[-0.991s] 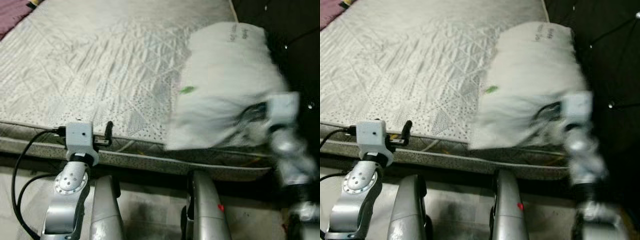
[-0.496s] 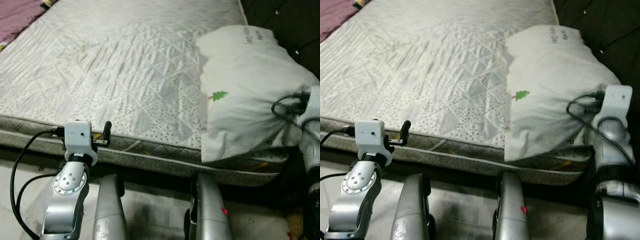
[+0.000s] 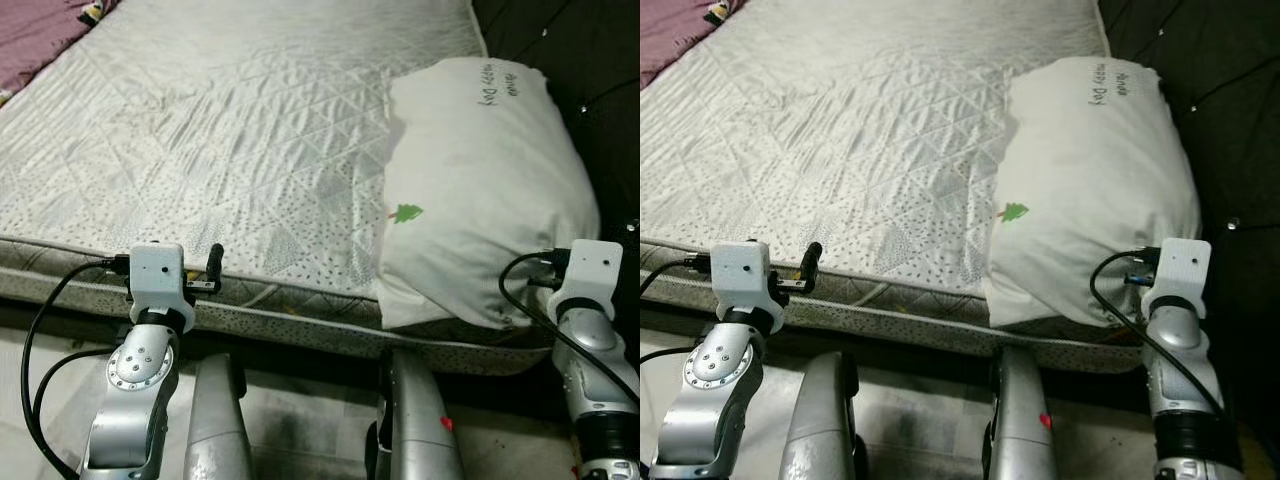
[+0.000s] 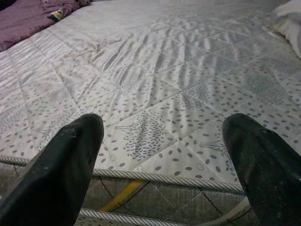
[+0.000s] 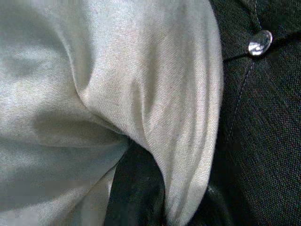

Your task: Clean up the room

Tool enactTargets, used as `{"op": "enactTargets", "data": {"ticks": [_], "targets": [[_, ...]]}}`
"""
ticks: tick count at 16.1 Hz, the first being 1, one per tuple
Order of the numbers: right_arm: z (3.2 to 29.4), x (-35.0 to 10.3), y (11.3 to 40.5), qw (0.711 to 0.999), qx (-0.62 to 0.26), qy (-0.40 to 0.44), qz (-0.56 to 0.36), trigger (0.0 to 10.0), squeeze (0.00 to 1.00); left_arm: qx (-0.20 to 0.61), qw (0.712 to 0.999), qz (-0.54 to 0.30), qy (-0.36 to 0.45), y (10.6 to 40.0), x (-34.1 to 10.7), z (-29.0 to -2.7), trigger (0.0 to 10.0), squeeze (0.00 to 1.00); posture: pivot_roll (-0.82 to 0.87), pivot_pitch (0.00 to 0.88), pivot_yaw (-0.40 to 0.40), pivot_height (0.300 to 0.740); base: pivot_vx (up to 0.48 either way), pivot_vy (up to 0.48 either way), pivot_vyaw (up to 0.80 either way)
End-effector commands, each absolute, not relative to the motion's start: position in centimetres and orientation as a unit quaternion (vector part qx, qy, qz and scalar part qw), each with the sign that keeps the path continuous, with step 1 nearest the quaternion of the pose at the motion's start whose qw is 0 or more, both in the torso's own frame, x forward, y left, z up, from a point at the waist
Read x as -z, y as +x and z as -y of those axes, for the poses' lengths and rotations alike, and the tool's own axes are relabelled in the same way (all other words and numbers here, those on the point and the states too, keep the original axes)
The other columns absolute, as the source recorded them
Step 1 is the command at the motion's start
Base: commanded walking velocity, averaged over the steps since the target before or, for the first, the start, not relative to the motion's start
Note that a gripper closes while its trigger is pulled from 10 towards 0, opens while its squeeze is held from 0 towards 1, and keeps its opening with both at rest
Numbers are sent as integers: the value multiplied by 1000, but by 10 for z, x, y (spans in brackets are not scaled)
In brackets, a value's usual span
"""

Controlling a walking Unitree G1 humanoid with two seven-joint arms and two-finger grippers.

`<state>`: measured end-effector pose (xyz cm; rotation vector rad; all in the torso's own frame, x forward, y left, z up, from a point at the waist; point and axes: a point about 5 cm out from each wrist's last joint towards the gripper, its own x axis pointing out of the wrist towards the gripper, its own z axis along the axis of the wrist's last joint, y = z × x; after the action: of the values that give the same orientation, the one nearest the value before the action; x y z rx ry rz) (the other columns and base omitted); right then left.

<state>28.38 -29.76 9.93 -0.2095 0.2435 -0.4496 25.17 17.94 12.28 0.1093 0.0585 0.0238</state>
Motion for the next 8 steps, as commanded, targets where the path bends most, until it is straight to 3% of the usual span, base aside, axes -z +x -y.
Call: {"op": "enactTargets", "data": {"ticks": [1, 2, 3, 8], "targets": [[295, -97, 281, 962, 222, -100, -124, 0, 0, -11, 998, -32, 59, 252, -121, -179, 10000, 0, 59, 57, -25, 536, 0, 0, 0], [292, -99, 284, 963, 219, -101, -124, 4196, 0, -11, 998, -32, 59, 253, -121, -179, 10000, 0, 60, 56, -26, 536, 0, 0, 0], [292, -105, 295, 965, 213, -98, -114, 10000, 0, -13, 998, -30, 58, 254, -122, -179, 10000, 0, 65, 51, -28, 536, 0, 0, 0], [327, -149, 328, 958, 264, -85, -72, 10000, 0, -19, 998, -28, 61, 255, -123, -183, 10000, 0, 80, 30, -31, 536, 0, 0, 0]]}}
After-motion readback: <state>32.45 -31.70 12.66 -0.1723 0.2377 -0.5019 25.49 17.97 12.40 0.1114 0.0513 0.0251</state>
